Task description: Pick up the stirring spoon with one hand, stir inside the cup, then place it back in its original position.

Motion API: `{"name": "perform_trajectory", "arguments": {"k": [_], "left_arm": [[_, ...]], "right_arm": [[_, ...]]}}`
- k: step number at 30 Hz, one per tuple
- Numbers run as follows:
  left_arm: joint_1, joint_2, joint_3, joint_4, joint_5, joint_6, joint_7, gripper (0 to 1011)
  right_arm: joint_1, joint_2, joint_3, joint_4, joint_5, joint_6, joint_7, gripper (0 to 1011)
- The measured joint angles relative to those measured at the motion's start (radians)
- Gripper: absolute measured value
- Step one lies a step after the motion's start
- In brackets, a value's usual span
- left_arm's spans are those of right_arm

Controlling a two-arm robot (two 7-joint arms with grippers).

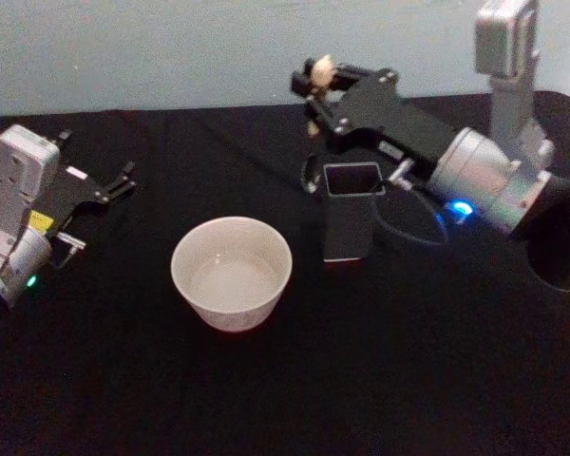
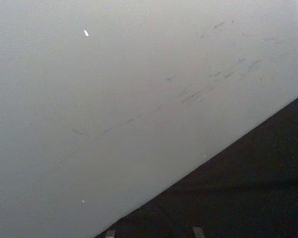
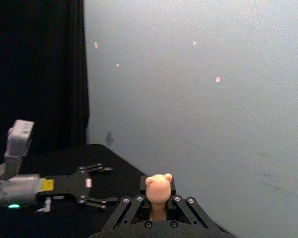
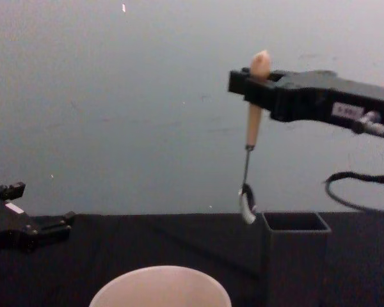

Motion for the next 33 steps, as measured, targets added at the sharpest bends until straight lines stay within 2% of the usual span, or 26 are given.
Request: {"name": "perform_trajectory", "arguments": {"k": [6, 11, 20, 33], "left_arm": [[0.0, 0.0, 0.0, 0.0, 0.0, 0.0, 0.0, 1001], [0.0, 0.0, 0.0, 0.0, 0.0, 0.0, 0.0, 1001], [0.0, 0.0, 0.0, 0.0, 0.0, 0.0, 0.0, 1001], [0.0, 0.0, 0.0, 0.0, 0.0, 0.0, 0.0, 1001]], "right_arm": [[0.009, -0.018, -0.047, 0.031, -0.007, -0.021, 0.022, 164], [0.009, -0.038, -0.083, 0.07, -0.008, -0.066, 0.054, 164], [0.008, -0.065, -0.118, 0.143, -0.002, -0.143, 0.102, 164], [0.007, -0.106, -0.148, 0.248, 0.023, -0.26, 0.178, 164]]}}
